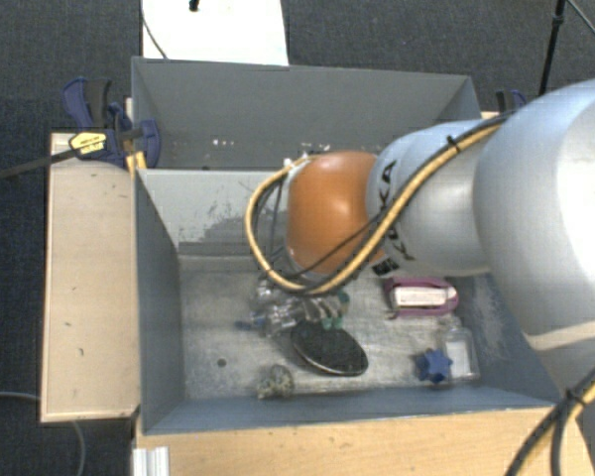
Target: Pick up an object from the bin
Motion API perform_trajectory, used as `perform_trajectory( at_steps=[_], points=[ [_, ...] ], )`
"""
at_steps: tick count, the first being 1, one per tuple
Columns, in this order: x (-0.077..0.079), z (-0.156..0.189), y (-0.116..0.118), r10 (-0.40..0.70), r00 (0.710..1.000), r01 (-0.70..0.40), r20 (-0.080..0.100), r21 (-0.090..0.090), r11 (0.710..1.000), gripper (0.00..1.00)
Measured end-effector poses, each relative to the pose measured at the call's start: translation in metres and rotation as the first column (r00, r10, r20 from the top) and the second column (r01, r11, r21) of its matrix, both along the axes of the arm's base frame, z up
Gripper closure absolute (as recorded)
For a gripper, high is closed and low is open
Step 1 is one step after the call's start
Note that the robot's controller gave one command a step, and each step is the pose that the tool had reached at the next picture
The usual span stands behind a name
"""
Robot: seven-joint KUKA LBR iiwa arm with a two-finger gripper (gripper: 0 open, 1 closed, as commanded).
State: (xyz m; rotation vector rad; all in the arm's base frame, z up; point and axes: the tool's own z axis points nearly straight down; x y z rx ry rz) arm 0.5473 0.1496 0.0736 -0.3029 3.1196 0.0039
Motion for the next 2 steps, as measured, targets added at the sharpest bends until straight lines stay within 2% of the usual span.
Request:
perform_trajectory(
  at_steps=[1, 2],
  points=[
    [-0.021, 0.155, -0.009, 0.177, 0.984, -0.177, 0.002, -0.003, 0.984, 1.0],
    [-0.033, 0.141, -0.036, 0.231, 0.973, -0.231, -0.006, -0.003, 0.973, 1.0]
  ],
)
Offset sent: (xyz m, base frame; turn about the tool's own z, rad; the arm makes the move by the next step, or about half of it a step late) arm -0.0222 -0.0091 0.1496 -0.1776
